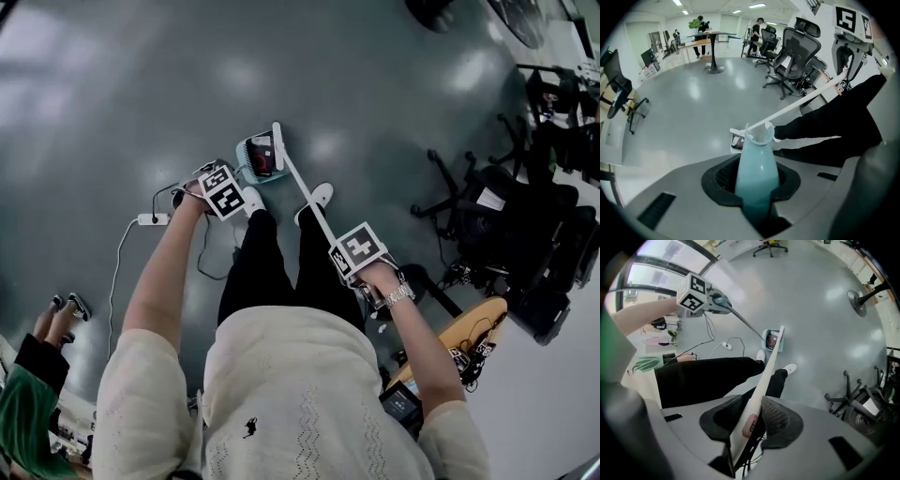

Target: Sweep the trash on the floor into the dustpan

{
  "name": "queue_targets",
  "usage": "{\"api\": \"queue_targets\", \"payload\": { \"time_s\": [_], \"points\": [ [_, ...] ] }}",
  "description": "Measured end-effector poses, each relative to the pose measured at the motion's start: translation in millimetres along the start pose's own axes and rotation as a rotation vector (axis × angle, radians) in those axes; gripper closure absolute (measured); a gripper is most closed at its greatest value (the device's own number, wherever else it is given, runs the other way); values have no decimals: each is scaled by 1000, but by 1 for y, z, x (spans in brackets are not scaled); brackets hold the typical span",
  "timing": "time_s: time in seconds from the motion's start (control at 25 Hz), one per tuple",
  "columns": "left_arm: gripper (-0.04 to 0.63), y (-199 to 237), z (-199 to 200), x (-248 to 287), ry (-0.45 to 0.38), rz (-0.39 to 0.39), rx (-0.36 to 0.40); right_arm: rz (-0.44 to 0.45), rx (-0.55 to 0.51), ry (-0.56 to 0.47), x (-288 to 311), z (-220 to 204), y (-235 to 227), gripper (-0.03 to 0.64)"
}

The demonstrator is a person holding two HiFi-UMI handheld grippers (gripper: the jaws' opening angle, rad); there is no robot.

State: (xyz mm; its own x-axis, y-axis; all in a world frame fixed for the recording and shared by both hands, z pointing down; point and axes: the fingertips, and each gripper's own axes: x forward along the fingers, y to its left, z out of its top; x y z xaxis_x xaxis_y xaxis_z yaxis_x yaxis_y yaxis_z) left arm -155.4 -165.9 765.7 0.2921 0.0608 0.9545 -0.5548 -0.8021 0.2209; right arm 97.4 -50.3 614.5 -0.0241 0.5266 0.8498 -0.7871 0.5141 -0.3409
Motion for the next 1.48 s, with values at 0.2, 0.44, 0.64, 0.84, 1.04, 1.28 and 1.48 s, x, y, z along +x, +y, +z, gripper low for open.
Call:
{"api": "queue_targets", "payload": {
  "time_s": [0.2,0.44,0.64,0.84,1.04,1.28,1.48],
  "points": [
    [502,-4,-9,-5,71,-22,-18,69,45,-10,-7,0,6,482],
    [502,-15,-11,-4,71,31,-2,2,-18,21,8,-4,9,482],
    [502,-23,-11,-3,58,58,13,-6,-23,9,15,-7,12,482],
    [502,-23,-14,-1,58,61,11,-7,-19,11,19,-11,6,482],
    [502,-21,-12,-2,63,57,12,-5,-12,6,16,-11,5,482],
    [502,-22,-12,-4,63,58,10,-8,-18,12,14,-9,6,482],
    [502,-20,-12,-3,60,60,14,-9,-15,14,15,-8,4,482]
  ]
}}
